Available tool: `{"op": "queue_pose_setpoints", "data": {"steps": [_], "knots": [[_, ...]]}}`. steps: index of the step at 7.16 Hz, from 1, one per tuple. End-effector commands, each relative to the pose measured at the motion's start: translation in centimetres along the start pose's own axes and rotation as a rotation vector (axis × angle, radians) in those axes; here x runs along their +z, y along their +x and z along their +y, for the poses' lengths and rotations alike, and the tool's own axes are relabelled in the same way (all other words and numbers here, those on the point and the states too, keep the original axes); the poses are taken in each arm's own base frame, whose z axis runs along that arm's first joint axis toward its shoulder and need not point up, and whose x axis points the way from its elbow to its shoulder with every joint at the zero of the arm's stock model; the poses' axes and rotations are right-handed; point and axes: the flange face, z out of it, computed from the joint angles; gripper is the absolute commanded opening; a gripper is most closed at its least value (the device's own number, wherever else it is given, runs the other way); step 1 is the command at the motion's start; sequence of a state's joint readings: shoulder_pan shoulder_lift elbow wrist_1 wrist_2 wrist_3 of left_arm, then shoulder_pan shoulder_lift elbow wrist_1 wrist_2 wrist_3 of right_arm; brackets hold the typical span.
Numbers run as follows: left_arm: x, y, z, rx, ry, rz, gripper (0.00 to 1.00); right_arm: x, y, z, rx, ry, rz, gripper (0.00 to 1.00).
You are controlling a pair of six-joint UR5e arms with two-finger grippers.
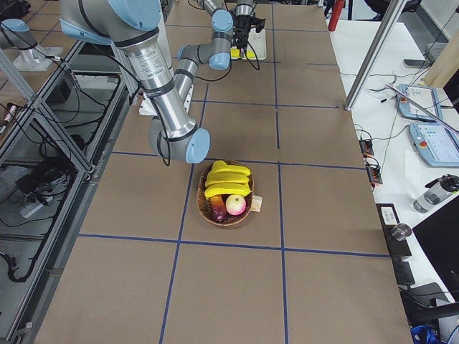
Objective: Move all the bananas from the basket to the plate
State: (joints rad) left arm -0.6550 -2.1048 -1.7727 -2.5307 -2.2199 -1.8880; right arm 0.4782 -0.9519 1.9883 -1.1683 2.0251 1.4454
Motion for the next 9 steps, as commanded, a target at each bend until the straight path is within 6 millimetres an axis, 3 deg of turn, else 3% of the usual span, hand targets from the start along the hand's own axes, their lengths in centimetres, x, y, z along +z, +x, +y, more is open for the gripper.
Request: {"op": "queue_pose_setpoints", "data": {"steps": [1, 3, 5, 6, 7, 8, 9], "knots": [[-0.2, -0.8, -0.2, -0.007, 0.004, -0.012, 0.0, -0.9, 0.4, 0.2, -0.002, 0.006, -0.004, 1.0], [-1.2, -2.4, -2.4, 0.041, 0.052, -0.049, 0.0, -4.0, 2.2, 0.6, -0.005, 0.027, -0.008, 1.0], [-5.7, -6.5, -7.8, -0.044, 0.174, -0.149, 0.0, -6.6, 4.4, -0.9, 0.015, 0.079, 0.02, 1.0], [-7.3, -7.7, -9.1, -0.01, 0.214, -0.226, 0.0, -7.5, 6.4, -2.2, 0.039, 0.109, 0.056, 1.0], [-10.6, -12.8, -10.8, -0.001, 0.263, -0.32, 0.0, -8.7, 9.2, -3.7, 0.072, 0.147, 0.103, 1.0], [-15.4, -21.4, -11.7, 0.045, 0.285, -0.448, 0.0, -9.5, 11.6, -4.9, 0.1, 0.177, 0.144, 1.0], [-21.2, -28.3, -11.8, 0.072, 0.316, -0.555, 0.0, -10.5, 13.7, -5.9, 0.126, 0.205, 0.178, 1.0]]}}
